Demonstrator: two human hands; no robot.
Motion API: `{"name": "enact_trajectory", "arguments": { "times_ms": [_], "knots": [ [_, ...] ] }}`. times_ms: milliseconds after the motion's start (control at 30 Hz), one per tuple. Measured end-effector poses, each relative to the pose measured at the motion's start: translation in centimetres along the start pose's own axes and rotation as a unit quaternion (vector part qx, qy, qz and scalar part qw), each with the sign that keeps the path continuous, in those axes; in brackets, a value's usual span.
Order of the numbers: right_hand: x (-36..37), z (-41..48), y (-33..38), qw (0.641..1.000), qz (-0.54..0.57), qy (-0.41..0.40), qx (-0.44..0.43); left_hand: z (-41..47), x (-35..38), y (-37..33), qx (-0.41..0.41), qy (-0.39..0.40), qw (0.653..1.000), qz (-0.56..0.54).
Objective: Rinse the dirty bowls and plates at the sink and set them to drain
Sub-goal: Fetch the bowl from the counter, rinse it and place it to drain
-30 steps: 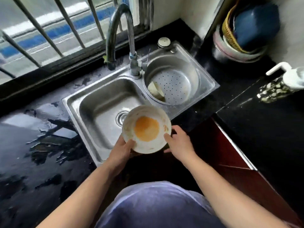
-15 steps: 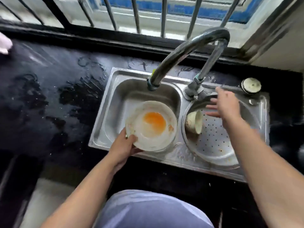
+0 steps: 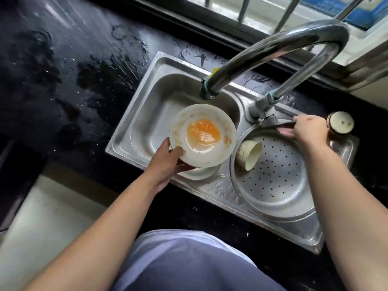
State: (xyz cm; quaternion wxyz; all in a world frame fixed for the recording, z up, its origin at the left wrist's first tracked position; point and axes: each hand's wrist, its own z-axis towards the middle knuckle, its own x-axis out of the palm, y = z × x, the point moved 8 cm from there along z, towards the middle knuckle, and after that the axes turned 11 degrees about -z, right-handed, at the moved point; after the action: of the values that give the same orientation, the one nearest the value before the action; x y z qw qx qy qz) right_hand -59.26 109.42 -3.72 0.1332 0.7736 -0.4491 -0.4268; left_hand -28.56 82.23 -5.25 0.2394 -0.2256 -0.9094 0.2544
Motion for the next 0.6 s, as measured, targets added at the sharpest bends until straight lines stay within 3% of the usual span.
{"name": "enact_trajectory", "arguments": {
  "times_ms": [67,200,267,300,400,500,600],
  "knots": [
    [-0.2,-0.9,-0.1,0.999,0.042,-0.010,0.001,0.2,0.1,-0.3,0.003,0.000,1.000,0.006],
    [-2.5,-3.8,0.2,0.987,-0.102,-0.117,-0.049,0.4,0.3,-1.3,0.008,0.002,1.000,0.019],
    [-2.9,-8.1,1.4,0.957,-0.151,-0.189,-0.159,0.5,0.4,-1.8,0.010,0.002,1.000,0.019],
    [-1.8,-10.8,2.2,0.940,-0.164,-0.188,-0.232,0.7,0.4,-2.1,0.012,0.001,1.000,0.019],
    [4.9,-18.0,3.7,0.882,-0.218,-0.037,-0.416,1.1,0.3,-2.8,0.020,-0.008,1.000,0.021],
    [12.8,-19.4,3.5,0.843,-0.320,0.134,-0.411,1.3,0.1,-3.5,0.029,-0.015,0.999,0.034],
    [19.2,-19.2,4.5,0.798,-0.433,0.185,-0.376,1.2,0.1,-4.2,0.046,-0.009,0.997,0.059]
  ]
}}
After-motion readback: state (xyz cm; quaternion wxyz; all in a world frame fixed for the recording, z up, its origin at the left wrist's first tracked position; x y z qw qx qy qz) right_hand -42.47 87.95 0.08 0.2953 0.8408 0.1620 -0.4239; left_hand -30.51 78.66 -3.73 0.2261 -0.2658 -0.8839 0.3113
